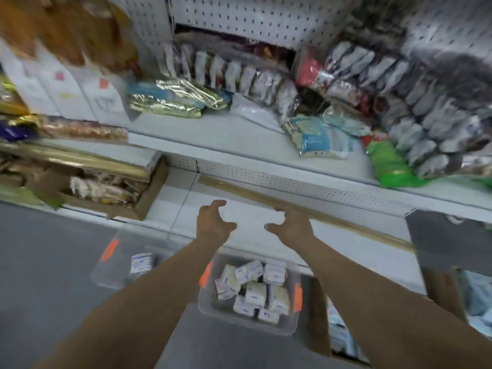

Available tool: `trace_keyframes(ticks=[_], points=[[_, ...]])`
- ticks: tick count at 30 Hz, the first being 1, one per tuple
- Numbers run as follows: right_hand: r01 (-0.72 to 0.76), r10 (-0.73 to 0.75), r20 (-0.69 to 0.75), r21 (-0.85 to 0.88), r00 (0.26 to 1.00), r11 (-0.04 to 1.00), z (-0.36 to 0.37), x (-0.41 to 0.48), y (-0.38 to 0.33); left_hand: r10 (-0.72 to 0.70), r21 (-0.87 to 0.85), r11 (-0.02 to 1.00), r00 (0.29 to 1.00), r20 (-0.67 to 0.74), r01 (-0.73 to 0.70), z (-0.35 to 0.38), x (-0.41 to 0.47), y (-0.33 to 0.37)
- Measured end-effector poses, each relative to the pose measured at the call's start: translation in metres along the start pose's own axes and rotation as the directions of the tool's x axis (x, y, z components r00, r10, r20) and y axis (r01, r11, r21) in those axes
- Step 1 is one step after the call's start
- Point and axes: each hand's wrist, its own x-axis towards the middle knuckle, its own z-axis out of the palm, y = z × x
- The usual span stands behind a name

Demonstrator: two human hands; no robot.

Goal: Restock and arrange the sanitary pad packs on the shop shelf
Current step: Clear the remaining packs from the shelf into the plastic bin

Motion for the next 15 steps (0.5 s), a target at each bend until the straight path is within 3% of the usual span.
trace_keyframes(ticks=[8, 15], points=[[0.279, -0.305, -0.093, -0.224, 0.948, 0.934, -0.138, -0.116, -0.147, 0.332, 0.202, 0.934, 0.924, -0.19, -0.294, -0.171, -0.098, 0.143], [0.456, -0.563, -0.209, -0.397, 0.8, 0.796, -0.228, -0.203, -0.281, 0.468, 0.271, 0.881, 0.799, -0.378, -0.387, -0.307, -0.163, 0.227]])
